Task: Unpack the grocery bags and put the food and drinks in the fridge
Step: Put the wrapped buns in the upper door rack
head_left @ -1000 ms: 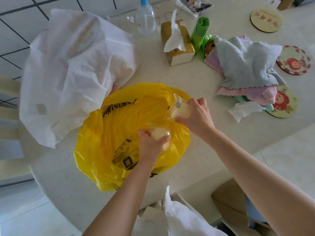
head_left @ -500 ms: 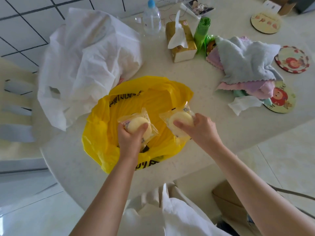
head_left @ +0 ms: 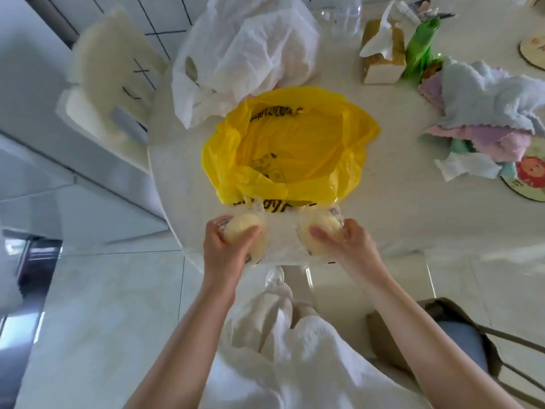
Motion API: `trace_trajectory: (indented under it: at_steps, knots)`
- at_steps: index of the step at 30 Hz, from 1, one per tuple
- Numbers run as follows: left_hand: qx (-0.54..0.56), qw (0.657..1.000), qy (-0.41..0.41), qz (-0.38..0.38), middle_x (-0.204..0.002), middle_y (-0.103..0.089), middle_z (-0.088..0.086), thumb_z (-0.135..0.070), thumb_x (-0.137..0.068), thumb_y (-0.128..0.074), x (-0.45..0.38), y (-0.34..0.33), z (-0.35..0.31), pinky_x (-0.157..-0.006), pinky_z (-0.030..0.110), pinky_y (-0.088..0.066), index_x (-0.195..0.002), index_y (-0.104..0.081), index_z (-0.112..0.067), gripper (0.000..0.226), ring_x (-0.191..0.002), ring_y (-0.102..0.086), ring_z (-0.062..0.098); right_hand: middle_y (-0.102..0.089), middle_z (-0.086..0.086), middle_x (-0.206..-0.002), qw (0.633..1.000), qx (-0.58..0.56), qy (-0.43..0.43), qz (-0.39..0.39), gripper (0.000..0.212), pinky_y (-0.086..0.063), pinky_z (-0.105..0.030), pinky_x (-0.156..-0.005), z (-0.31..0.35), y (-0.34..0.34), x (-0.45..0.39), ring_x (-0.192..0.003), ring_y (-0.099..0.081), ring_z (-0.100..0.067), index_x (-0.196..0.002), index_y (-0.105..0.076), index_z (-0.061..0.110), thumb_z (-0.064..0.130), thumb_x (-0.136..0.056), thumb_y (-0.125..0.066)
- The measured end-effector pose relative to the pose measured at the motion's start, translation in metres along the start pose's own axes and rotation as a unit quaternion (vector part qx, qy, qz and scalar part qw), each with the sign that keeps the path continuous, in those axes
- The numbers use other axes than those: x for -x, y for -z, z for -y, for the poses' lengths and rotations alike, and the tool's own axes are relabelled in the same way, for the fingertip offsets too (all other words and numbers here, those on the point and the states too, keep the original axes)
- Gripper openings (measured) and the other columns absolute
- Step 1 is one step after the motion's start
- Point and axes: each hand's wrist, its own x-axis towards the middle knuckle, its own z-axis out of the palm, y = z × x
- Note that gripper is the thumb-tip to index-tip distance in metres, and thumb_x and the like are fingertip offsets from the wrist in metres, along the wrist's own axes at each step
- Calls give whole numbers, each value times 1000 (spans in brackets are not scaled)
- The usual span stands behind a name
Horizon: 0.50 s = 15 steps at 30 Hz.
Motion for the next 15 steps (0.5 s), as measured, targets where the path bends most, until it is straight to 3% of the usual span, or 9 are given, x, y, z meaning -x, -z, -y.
trace_trajectory:
  at_steps: [5,8,11,15]
  knots:
    - [51,996,20,-64,-98,-64,-1,-19,-78,-79,42,51,17,-53,19,-53,-106,-54,-26,38,-77,-66,10,-59,2,-99,998,6,20,66,48,-45,-34,-73,-6,-33,35,-93,-57,-21,-104,-53,18,51,-74,-73]
    - [69,993,36,-86,-96,-67,-1,-16,-77,-79,63,76,28,-61,26,-58,-109,-55,-22,40,-67,-67,2,-56,4,-98,993,27,49,102,45,-45,-33,-72,-6,-52,51,-95,-54,-20,-100,-52,20,48,-73,-74]
    - [96,989,51,-105,-102,-67,5,-13,-75,-81,81,105,43,-63,33,-58,-108,-57,-20,42,-76,-68,12,-58,4,-99,984,53,80,149,48,-51,-36,-74,-4,-76,65,-90,-58,-17,-100,-52,22,53,-72,-73]
    - [133,980,53,-137,-109,-65,11,-10,-76,-80,102,150,66,-53,22,-53,-111,-57,-17,43,-86,-66,20,-59,4,-98,970,83,123,194,47,-48,-34,-75,6,-114,90,-92,-58,-18,-100,-50,25,54,-72,-73]
